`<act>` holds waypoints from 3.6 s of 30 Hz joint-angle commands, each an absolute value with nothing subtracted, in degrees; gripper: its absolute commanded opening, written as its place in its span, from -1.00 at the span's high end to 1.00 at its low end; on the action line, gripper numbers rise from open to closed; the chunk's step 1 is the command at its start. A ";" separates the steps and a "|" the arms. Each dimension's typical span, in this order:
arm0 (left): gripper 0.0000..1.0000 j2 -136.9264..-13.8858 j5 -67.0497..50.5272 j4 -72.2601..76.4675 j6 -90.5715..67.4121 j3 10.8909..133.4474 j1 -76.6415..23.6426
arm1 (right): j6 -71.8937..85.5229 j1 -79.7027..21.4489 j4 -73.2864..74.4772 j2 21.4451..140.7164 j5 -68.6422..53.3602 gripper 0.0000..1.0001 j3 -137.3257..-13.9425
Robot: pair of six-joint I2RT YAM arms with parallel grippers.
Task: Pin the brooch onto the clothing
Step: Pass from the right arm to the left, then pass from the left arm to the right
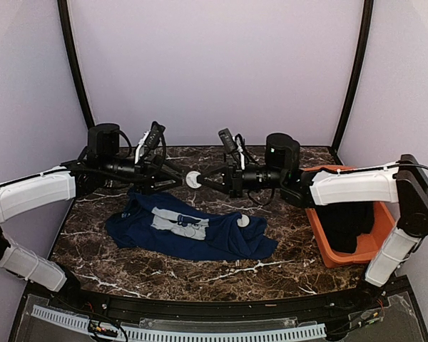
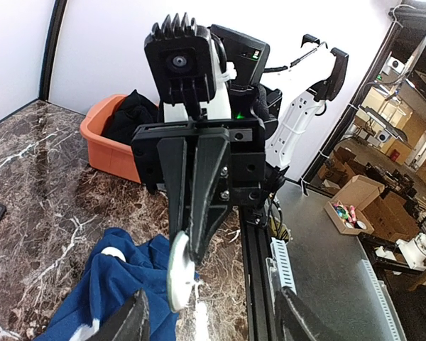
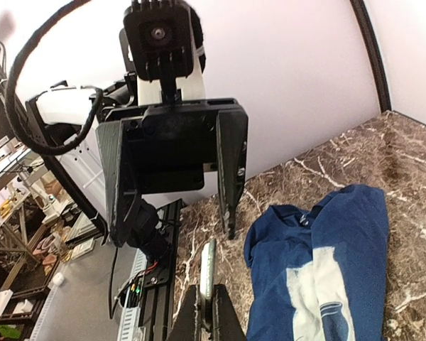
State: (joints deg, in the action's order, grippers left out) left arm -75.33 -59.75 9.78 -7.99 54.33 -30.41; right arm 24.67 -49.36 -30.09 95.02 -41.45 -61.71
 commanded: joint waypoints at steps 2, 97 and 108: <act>-0.16 -75.15 -61.57 11.41 -8.94 53.35 -30.37 | 29.77 -49.83 -45.57 92.70 -34.22 1.00 -57.47; 0.99 -82.04 -59.25 -11.31 5.11 61.35 -34.25 | -10.93 -48.78 28.85 99.07 -44.16 -0.04 -88.76; 0.99 -82.67 -59.73 -11.60 5.23 61.63 -34.87 | -14.74 -50.95 37.22 105.38 -41.79 0.08 -97.93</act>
State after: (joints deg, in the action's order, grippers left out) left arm -82.48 -59.11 -10.15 4.14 59.99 -34.41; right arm -13.04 -50.30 33.93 104.57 -42.17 -94.74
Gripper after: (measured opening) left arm 0.036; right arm 0.475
